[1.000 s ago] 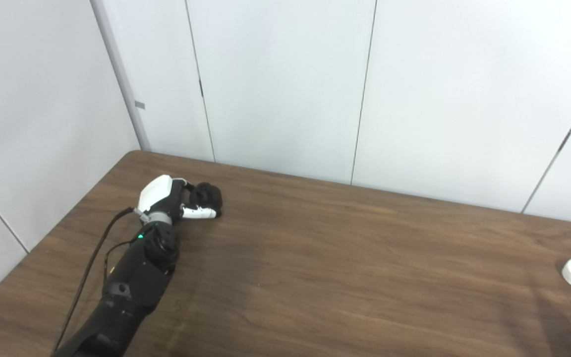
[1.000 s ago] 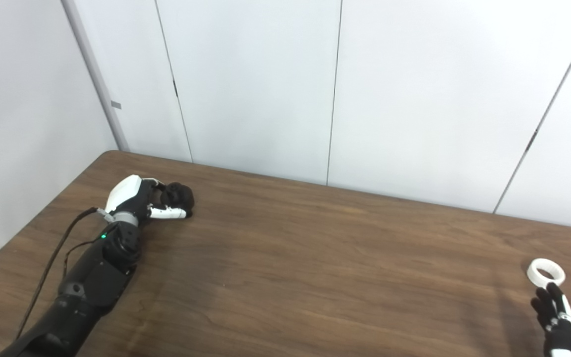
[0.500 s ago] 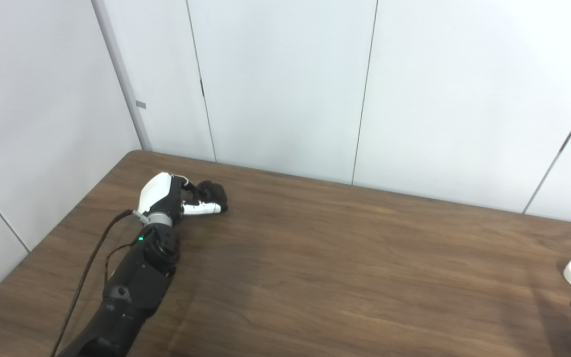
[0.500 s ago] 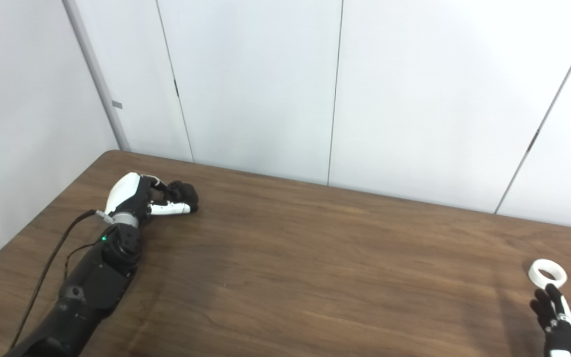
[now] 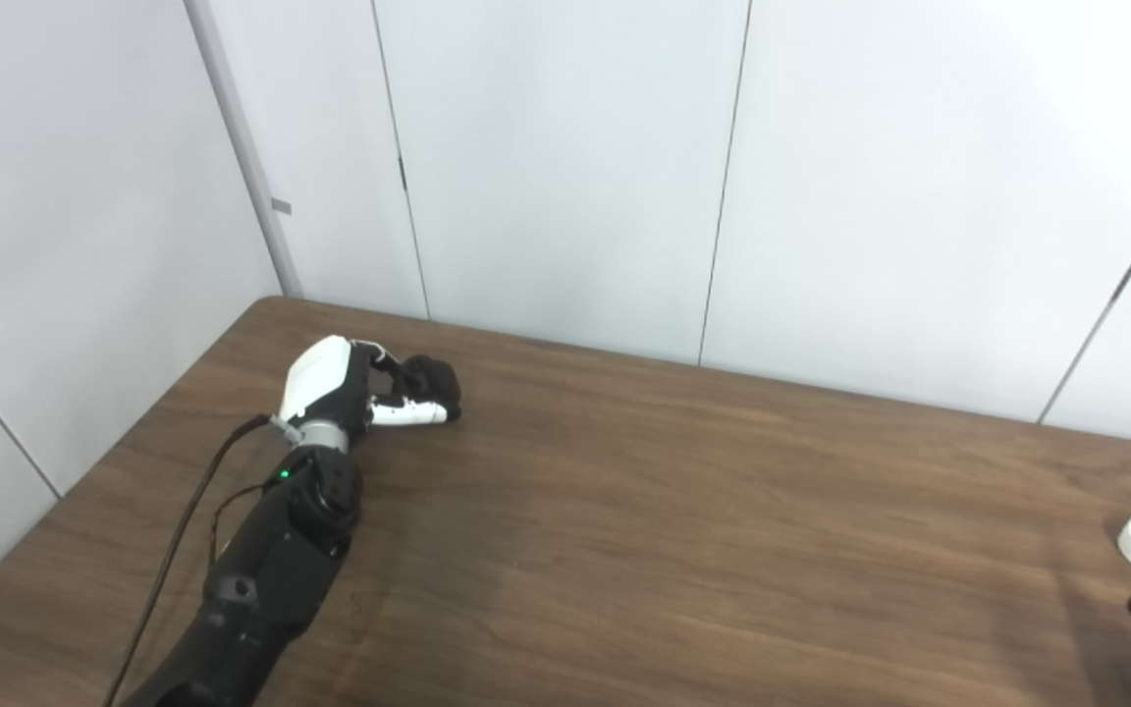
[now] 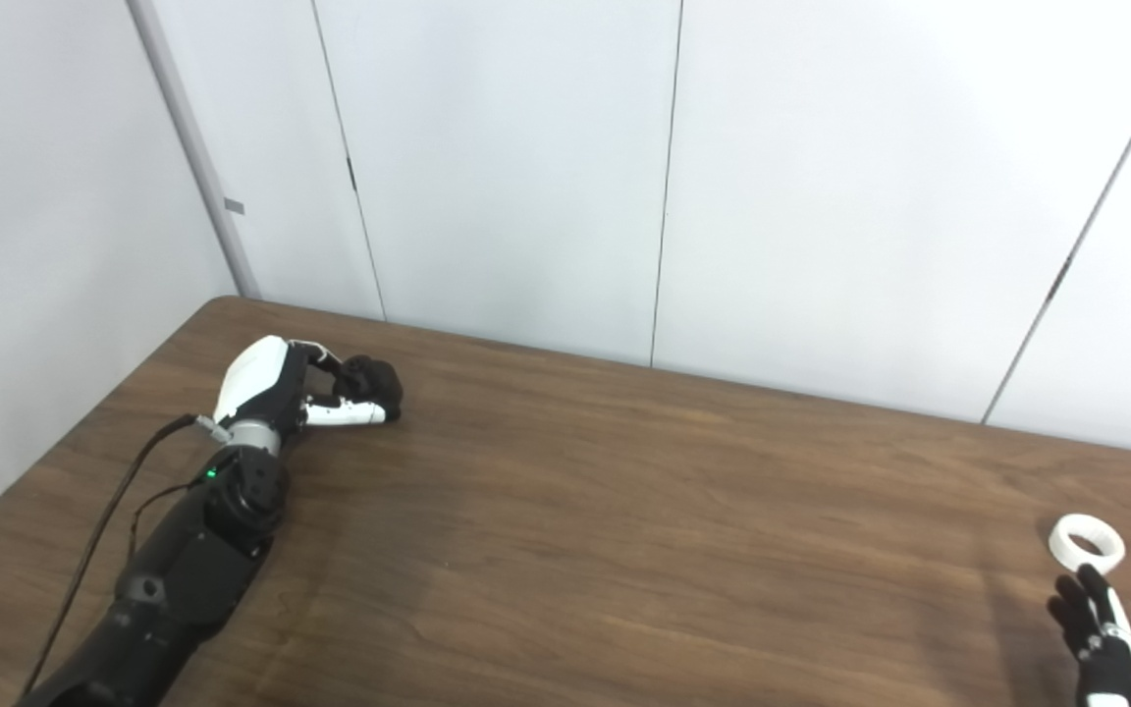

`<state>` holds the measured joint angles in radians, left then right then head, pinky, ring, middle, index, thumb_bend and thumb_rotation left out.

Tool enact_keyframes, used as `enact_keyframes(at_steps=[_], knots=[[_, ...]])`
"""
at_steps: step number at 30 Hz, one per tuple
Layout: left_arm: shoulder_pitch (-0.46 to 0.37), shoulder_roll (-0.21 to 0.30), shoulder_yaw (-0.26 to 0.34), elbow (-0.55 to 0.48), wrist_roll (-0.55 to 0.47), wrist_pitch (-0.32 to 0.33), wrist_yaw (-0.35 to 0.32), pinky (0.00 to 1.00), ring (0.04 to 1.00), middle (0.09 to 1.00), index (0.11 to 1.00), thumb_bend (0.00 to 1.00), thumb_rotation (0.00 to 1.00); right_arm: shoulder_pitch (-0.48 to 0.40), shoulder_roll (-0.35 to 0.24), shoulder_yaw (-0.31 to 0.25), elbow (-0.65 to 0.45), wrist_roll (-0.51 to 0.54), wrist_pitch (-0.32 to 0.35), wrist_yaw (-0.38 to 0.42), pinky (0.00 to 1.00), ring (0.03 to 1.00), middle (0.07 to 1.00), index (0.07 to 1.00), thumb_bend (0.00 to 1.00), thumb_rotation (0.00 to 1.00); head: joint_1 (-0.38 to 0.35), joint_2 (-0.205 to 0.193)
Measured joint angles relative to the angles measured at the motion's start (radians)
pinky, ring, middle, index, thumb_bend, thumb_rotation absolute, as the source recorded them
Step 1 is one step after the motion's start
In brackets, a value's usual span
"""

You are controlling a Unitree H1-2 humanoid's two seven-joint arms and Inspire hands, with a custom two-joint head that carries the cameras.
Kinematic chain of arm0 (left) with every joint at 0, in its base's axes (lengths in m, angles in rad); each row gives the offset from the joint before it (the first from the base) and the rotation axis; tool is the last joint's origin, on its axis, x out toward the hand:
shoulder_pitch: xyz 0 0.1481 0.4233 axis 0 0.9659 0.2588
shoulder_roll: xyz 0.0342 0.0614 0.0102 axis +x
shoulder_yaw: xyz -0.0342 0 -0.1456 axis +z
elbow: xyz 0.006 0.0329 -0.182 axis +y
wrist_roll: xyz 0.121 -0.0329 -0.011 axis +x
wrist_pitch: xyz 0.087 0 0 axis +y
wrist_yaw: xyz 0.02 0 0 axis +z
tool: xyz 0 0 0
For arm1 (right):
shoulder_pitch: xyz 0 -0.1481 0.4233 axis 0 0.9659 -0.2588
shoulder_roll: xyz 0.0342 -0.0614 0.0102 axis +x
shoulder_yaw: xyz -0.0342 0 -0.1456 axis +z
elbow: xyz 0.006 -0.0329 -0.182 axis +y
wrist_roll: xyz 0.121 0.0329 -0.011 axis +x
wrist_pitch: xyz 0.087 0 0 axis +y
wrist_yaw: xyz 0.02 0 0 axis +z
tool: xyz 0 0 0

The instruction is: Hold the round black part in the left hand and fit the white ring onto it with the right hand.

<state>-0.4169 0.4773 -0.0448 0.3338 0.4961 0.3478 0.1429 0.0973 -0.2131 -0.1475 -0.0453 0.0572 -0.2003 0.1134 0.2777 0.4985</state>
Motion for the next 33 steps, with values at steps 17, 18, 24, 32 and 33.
enact_keyframes(at_steps=[17, 18, 24, 32, 33], knots=[[0.160, -0.044, -0.093, -0.521, 0.079, 0.112, -0.192, 1.00, 0.884, 0.750, 0.481, 0.52, 0.05, 0.006, 0.016, 0.002, -0.015, -0.020, 0.000, -0.002, 0.97, 0.930, 0.942, 0.953, 0.54, 1.00, -0.049, 0.034], [0.165, -0.047, -0.103, -0.543, 0.092, 0.111, -0.201, 1.00, 0.879, 0.747, 0.481, 0.52, 0.05, 0.007, 0.018, 0.003, -0.016, -0.022, 0.000, -0.002, 0.96, 0.924, 0.938, 0.948, 0.53, 1.00, -0.057, 0.037], [0.208, -0.089, -0.148, -0.657, 0.165, 0.116, -0.267, 1.00, 0.873, 0.751, 0.481, 0.52, 0.05, 0.008, 0.022, 0.003, -0.018, -0.033, 0.000, -0.003, 0.91, 0.897, 0.917, 0.923, 0.56, 1.00, -0.087, 0.052], [0.280, -0.173, -0.235, -0.730, 0.256, 0.096, -0.297, 1.00, 0.891, 0.763, 0.480, 0.52, 0.05, 0.014, 0.027, 0.008, -0.028, -0.044, 0.000, -0.004, 0.90, 0.881, 0.908, 0.912, 0.58, 1.00, -0.110, 0.072], [0.295, -0.180, -0.249, -0.731, 0.266, 0.078, -0.298, 1.00, 0.883, 0.762, 0.480, 0.52, 0.05, 0.015, 0.029, 0.010, -0.031, -0.047, 0.000, -0.005, 0.91, 0.880, 0.907, 0.911, 0.60, 1.00, -0.118, 0.075]])
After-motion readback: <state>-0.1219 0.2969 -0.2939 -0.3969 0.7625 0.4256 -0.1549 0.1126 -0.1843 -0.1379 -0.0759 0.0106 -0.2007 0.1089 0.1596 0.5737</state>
